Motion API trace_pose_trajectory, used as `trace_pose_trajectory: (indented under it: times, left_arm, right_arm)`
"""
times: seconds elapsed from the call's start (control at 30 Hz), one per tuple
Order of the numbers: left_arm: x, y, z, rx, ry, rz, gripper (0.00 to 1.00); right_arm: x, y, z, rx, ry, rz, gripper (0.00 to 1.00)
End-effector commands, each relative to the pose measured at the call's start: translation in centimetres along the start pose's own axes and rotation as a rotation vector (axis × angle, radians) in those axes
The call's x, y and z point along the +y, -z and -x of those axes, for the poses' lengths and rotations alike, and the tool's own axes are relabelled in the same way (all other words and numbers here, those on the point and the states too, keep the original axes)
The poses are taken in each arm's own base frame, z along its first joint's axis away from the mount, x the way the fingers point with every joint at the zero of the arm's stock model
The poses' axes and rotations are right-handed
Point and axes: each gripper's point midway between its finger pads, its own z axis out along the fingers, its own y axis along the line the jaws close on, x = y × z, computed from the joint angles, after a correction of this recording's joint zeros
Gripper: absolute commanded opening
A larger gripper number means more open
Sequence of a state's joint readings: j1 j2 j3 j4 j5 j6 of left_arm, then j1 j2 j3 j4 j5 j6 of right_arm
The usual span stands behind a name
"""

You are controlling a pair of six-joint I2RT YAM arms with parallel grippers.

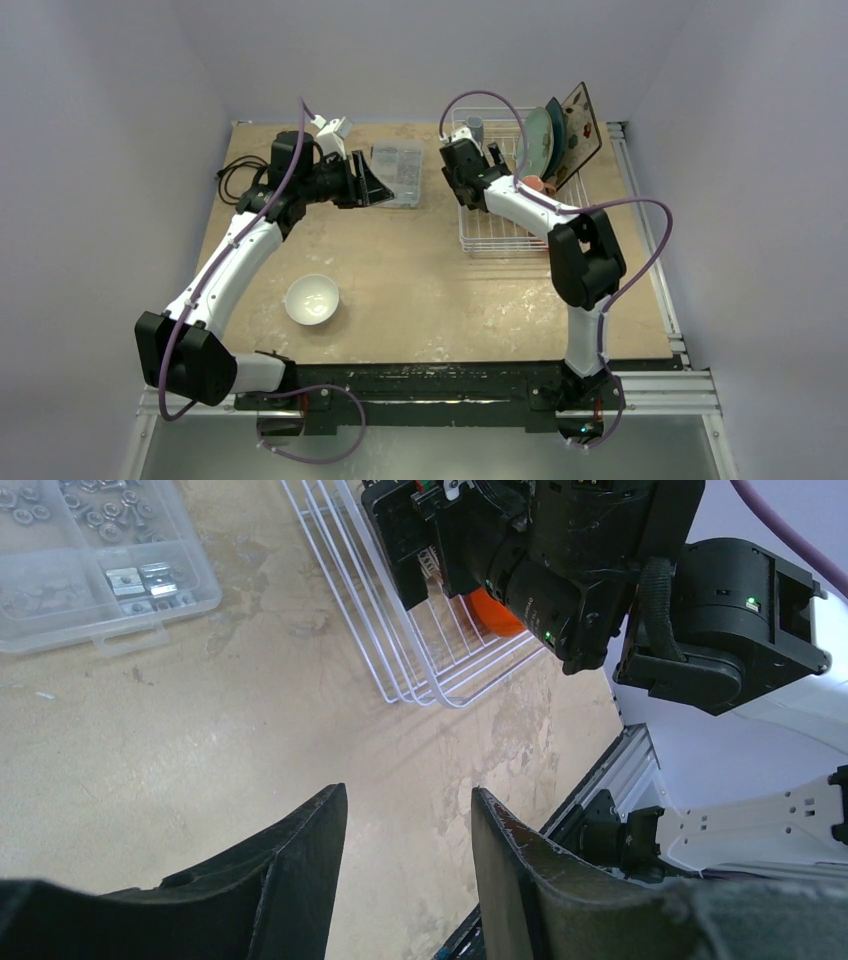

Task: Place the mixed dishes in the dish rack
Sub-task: Turn the bowl upside down on the dish rack.

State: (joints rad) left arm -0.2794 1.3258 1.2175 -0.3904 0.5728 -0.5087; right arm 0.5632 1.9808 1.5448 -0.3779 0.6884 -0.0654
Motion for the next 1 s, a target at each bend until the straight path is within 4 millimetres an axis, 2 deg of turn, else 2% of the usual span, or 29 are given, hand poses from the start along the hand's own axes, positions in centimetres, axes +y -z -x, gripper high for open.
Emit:
trace_pose_trajectory:
  times: [0.0,0.2,0.43,0.77,0.87,0.97]
  left_arm:
    - [-1.0,0.4,1.4,-0.027,-0.029,-0.030,0.48]
    - [-0.9,0.4,1.4,-0.023,-0.028,-0.030,0.48]
    - [-0.9,0.4,1.4,-0.022,-0.026,-0.030,0.48]
    - [-0.9,0.4,1.3,-0.017,-0.024,-0.027,0.48]
    - [-0.8,0.3,1.2,-0.014,-0.022,-0.025,0.48]
    - [-0.9,0.3,1.2,-0.013,-0.022,-0.027,0.48]
  right_arm:
    - [1.4,1.9,2.1,-0.067,-0.048,0.094,0.87]
    - [1.9,3.5,2.2,-0.083,-0.061,0.161,0.90]
    - [1.2,5.4,2.8,-0.107,-0.094,0.200,0.91]
    - [0.4,8.6,3.7,-0.165,-0.233,0.279,0.91]
    - [0.8,9.5,3.5,-0.184,-0.280,0.331,0.91]
    - [1.8,9.7,2.5,-0.180,-0.332,0.375,0.89]
